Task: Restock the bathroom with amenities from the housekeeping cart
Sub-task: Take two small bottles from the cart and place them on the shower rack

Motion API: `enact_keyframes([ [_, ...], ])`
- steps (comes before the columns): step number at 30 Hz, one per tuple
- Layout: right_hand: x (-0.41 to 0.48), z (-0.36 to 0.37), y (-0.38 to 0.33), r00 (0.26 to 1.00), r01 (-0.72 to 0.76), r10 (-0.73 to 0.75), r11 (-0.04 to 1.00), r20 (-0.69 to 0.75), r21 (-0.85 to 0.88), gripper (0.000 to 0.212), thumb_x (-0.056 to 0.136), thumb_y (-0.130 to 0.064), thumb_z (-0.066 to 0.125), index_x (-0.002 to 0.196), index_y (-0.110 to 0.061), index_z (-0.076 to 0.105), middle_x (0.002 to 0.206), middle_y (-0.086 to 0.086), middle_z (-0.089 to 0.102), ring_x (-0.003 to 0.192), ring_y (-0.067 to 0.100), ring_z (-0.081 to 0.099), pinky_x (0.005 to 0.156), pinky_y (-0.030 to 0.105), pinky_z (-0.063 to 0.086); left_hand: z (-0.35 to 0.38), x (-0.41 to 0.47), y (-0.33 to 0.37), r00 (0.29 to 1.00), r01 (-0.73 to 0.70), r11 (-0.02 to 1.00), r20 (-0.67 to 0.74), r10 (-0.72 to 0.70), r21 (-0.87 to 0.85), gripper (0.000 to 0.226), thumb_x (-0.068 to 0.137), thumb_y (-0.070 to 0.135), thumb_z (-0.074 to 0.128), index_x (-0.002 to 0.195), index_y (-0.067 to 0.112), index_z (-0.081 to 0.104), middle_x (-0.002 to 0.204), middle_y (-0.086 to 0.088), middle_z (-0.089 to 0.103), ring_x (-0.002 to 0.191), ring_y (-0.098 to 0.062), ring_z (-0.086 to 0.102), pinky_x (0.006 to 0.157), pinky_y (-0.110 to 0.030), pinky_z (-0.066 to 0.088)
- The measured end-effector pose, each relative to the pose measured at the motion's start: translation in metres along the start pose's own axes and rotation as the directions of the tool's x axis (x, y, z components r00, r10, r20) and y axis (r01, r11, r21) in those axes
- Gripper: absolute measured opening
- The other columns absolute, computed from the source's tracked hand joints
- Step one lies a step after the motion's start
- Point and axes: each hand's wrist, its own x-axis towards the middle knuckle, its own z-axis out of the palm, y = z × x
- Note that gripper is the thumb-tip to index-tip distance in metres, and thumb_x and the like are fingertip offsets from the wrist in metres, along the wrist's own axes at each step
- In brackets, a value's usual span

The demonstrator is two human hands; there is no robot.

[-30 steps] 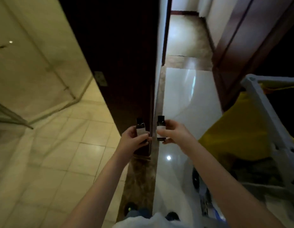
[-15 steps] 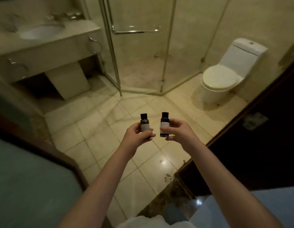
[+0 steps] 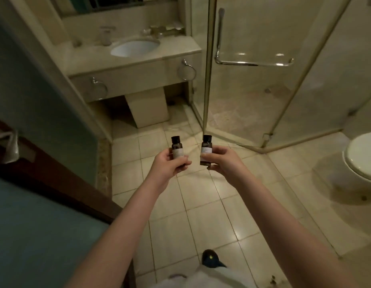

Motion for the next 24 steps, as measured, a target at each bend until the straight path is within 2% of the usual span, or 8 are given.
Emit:
enact_keyframes([
  [3, 0.062, 0.001, -0.029, 1.000, 0.017, -0.017, 1.000, 0.019, 0.010, 0.021, 0.080, -0.010, 0.071, 0.100, -0.007, 0.065, 0.095, 0.008, 0.068, 0.087, 0.020, 0.067, 0.066, 0.023, 0.051, -0.001, 0.052, 0.027, 0.998, -0.006, 1.000, -0.062, 0.005, -0.007, 0.023, 0.086, 0.003, 0.063, 0.107, 0.006, 0.055, 0.095, -0.009, 0.065, 0.084, -0.018, 0.068, 0.075, -0.023, 0.058],
  [6, 0.121, 0.007, -0.052, 0.999, 0.015, -0.016, 1.000, 0.041, 0.005, 0.023, 0.081, -0.012, 0.070, 0.102, -0.004, 0.065, 0.092, 0.006, 0.069, 0.083, 0.017, 0.067, 0.062, 0.020, 0.053, -0.005, 0.105, 0.053, 0.995, -0.009, 1.000, -0.104, 0.007, -0.019, 0.031, 0.085, 0.006, 0.064, 0.114, 0.004, 0.053, 0.100, -0.013, 0.065, 0.085, -0.018, 0.069, 0.072, -0.022, 0.059],
  [12, 0.250, 0.031, -0.084, 0.997, 0.032, -0.030, 0.999, 0.065, -0.025, 0.027, 0.083, -0.012, 0.069, 0.107, -0.002, 0.066, 0.096, 0.009, 0.069, 0.083, 0.018, 0.067, 0.069, 0.022, 0.053, -0.025, 0.230, 0.097, 0.997, -0.004, 0.999, -0.074, 0.001, -0.046, 0.022, 0.084, 0.004, 0.064, 0.101, 0.011, 0.052, 0.097, -0.011, 0.066, 0.082, -0.018, 0.068, 0.070, -0.021, 0.058],
  [16, 0.341, 0.054, -0.110, 0.999, 0.024, -0.023, 0.999, 0.022, -0.043, 0.027, 0.082, -0.014, 0.069, 0.107, -0.003, 0.065, 0.095, 0.008, 0.068, 0.081, 0.016, 0.066, 0.063, 0.019, 0.050, -0.055, 0.324, 0.126, 0.999, 0.024, 0.998, -0.035, -0.026, -0.055, 0.022, 0.085, 0.004, 0.063, 0.102, 0.010, 0.052, 0.095, -0.011, 0.066, 0.078, -0.016, 0.069, 0.068, -0.020, 0.058],
  [19, 0.406, 0.069, -0.137, 0.999, 0.019, -0.023, 0.995, -0.038, -0.101, 0.034, 0.081, -0.020, 0.071, 0.111, -0.006, 0.064, 0.100, 0.008, 0.069, 0.090, 0.020, 0.066, 0.069, 0.024, 0.049, -0.076, 0.393, 0.152, 0.999, 0.054, 0.998, 0.002, -0.054, -0.015, 0.026, 0.085, 0.005, 0.064, 0.108, 0.006, 0.053, 0.100, -0.014, 0.066, 0.080, -0.017, 0.068, 0.067, -0.020, 0.058],
  [24, 0.498, 0.068, -0.186, 0.989, 0.027, -0.039, 0.996, -0.143, -0.085, 0.021, 0.082, -0.023, 0.070, 0.101, -0.017, 0.066, 0.098, 0.000, 0.069, 0.094, 0.018, 0.065, 0.072, 0.028, 0.048, -0.079, 0.506, 0.199, 0.997, 0.048, 0.993, 0.055, -0.055, 0.108, 0.034, 0.084, 0.014, 0.067, 0.115, 0.005, 0.055, 0.108, -0.012, 0.068, 0.088, -0.017, 0.067, 0.074, -0.027, 0.055],
])
